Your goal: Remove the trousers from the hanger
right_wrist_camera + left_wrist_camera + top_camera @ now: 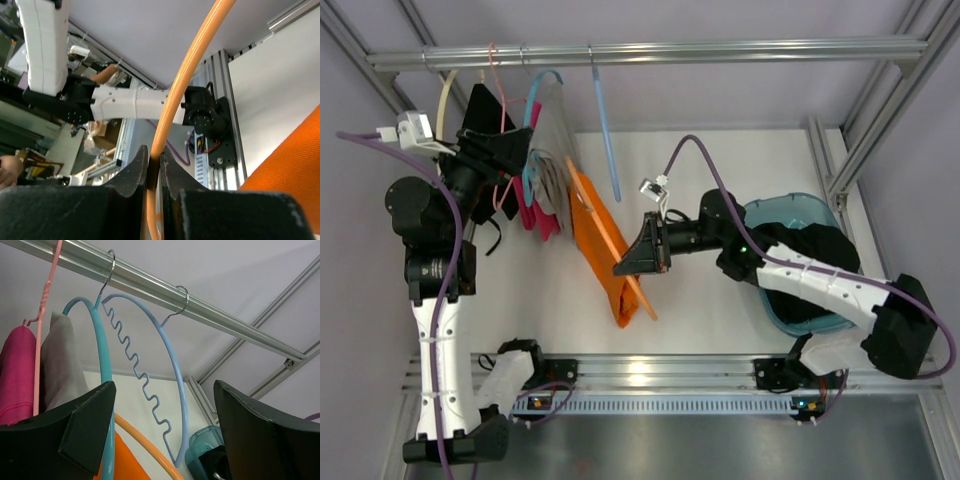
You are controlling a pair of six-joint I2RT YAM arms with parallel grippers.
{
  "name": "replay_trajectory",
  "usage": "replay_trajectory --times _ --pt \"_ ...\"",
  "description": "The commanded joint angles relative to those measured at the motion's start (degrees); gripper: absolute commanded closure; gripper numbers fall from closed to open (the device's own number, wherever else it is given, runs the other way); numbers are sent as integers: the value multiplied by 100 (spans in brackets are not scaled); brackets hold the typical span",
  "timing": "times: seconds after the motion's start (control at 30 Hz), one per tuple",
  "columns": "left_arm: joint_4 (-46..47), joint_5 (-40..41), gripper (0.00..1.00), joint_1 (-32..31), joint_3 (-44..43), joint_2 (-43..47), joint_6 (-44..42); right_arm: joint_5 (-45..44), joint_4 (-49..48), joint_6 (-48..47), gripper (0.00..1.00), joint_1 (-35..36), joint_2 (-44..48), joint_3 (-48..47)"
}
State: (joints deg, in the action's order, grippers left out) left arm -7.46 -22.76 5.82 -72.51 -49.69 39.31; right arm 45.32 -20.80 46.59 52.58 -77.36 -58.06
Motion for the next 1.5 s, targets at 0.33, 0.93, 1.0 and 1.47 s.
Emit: replay_trajectory --times 0.33,0.93,1.0,1.47 --pt "272 -202 15 24 123 74 24 48 1199 -2021 100 104 2760 621" --pt "509 -431 14 24 255 -40 -81 170 3793 -2910 100 -1073 4326 805" --pt "553 -457 14 24 229 -102 -81 205 3960 -3006 100 -1135 4457 858" --pt "694 -509 14 -90 264 -383 -116 153 4760 -2936 100 -2093 5459 1236"
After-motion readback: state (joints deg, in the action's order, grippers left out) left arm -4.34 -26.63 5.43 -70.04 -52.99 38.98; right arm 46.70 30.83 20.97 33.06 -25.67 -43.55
